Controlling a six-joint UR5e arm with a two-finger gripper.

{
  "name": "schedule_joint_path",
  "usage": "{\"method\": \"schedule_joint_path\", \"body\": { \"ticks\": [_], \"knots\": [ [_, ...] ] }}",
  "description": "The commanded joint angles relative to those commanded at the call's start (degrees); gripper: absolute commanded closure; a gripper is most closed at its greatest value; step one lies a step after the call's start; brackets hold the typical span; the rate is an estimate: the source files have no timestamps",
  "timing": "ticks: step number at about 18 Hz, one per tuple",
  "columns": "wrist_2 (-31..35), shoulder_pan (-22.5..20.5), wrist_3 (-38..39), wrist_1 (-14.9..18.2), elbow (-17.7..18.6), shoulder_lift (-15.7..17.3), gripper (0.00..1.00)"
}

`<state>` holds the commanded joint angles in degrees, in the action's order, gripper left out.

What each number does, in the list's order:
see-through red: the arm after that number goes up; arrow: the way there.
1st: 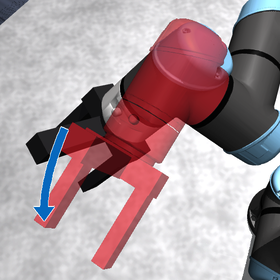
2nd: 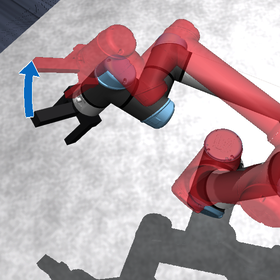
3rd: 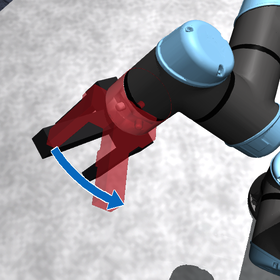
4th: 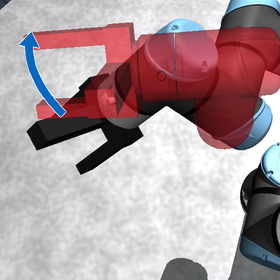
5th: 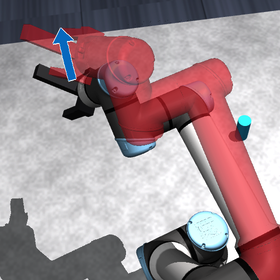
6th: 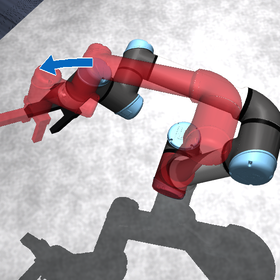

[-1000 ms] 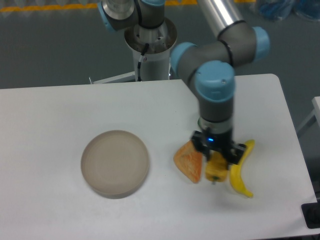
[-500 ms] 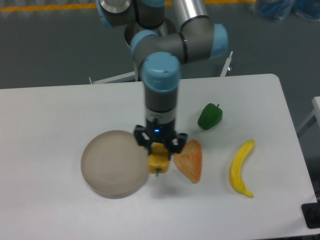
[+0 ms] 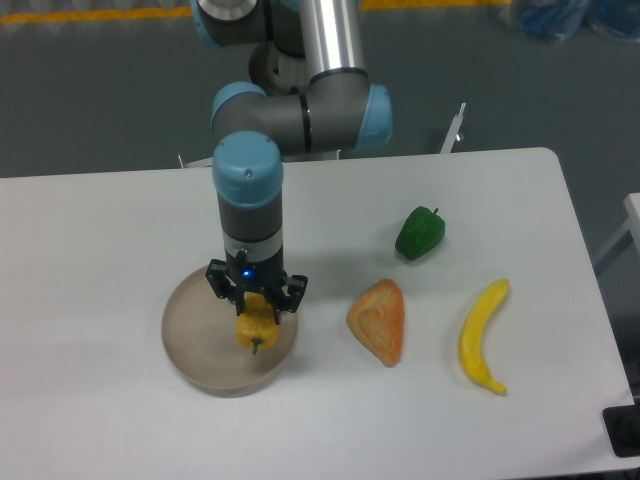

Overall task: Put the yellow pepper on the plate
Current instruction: 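Lower the yellow pepper onto the plate and open the gripper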

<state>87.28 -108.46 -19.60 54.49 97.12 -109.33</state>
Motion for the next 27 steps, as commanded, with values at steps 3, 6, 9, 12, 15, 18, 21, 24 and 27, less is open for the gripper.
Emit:
{"method": "schedule_joint_path", "body": {
  "ticks": [3,6,9,12,15,18,21,24,27],
  "knots": [
    [0.0,0.7,-0.7,-0.4,0.5,-0.9,0.6],
    [-0.1,0.7,-2.0,-0.4,0.7,-1.4,0.6],
    [-0.1,1.7,-2.8,-0.4,0.8,-1.7,0.6],
    [-0.1,1.9,-2.7,-0.4,0.8,-1.8,0.6],
    [-0.1,2.0,-2.8,-0.4,0.9,-1.8,0.6],
    [-0.1,2.2,-2.8,-0.4,0.9,-1.9,0.58],
    [-0.1,2.3,-3.0,-0.4,0.8,-2.0,0.46],
    [-0.1,2.3,-3.1,-0.4,0.8,-1.9,0.34],
    [-0.1,2.3,-3.1,-0.4,0.7,-1.9,0.27]
  ]
}}
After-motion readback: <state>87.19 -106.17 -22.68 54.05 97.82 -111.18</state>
